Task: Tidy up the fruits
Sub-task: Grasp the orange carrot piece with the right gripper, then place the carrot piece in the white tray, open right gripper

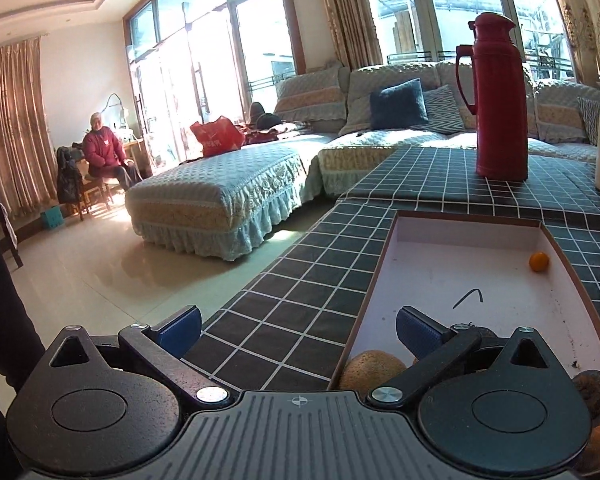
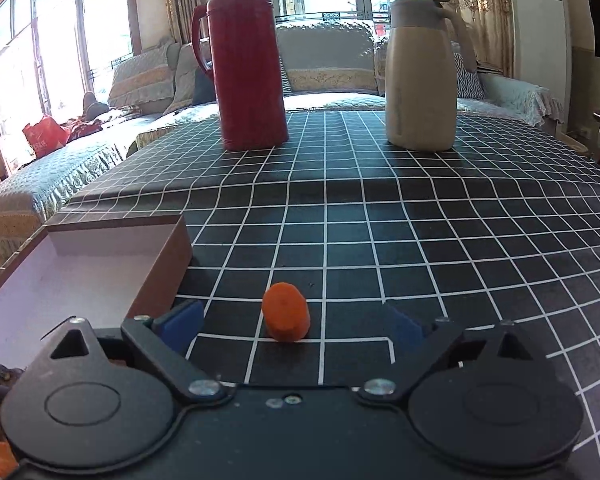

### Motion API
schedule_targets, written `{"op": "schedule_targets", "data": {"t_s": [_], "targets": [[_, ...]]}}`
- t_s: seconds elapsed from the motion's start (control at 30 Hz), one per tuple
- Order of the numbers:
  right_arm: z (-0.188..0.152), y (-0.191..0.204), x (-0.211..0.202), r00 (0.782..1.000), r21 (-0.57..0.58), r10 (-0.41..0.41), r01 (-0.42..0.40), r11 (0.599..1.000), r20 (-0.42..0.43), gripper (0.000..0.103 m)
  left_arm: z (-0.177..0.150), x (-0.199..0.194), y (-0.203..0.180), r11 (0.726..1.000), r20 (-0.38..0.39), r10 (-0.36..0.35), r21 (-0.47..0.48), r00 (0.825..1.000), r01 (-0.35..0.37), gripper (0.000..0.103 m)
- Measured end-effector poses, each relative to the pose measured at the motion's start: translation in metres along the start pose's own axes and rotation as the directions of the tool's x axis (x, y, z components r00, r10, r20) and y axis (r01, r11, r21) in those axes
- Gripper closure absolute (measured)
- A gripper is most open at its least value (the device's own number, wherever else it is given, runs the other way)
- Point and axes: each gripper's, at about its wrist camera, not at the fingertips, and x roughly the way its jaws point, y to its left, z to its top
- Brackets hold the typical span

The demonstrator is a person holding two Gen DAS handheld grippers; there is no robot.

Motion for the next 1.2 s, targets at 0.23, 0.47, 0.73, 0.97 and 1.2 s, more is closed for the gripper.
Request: {"op": "schedule_targets", "data": {"t_s": [0.23,0.47,0.73,0.97,1.2], "targets": [[0.001,0.002,0.033,0.996,-0.014,-0.046,0.045,0.999,-0.070,0.018,-0.003,0.009,0.006,1.000,-0.019,0.007,-0.016,1.000,-0.008,0.000],[-0.005,0.006,0.040,0.994,-0.063,-0.064,0.058,0.996,-0.094,0.048,-0.006,0.008,0.002,1.000,-0.016,0.005,-0.012,1.000,-0.005,0.000],[-0.006,0.012,0.035,0.995,-0.081,-0.037,0.030,0.996,-0.089,0.070,-0.007,0.006,0.006,1.000,-0.024,0.013,-0.016,1.000,-0.014,0.000],[-0.007,0.011,0.033,0.996,-0.074,-0.016,0.009,0.997,-0.090,0.073,-0.007,0.009,0.004,1.000,-0.028,0.021,-0.019,0.999,-0.021,0.000],[-0.002,0.015,0.012,0.999,-0.060,0.032,-0.034,0.998,-0.037,0.073,-0.008,0.010,0.002,0.999,-0.024,0.023,-0.023,0.999,-0.023,0.000]]}}
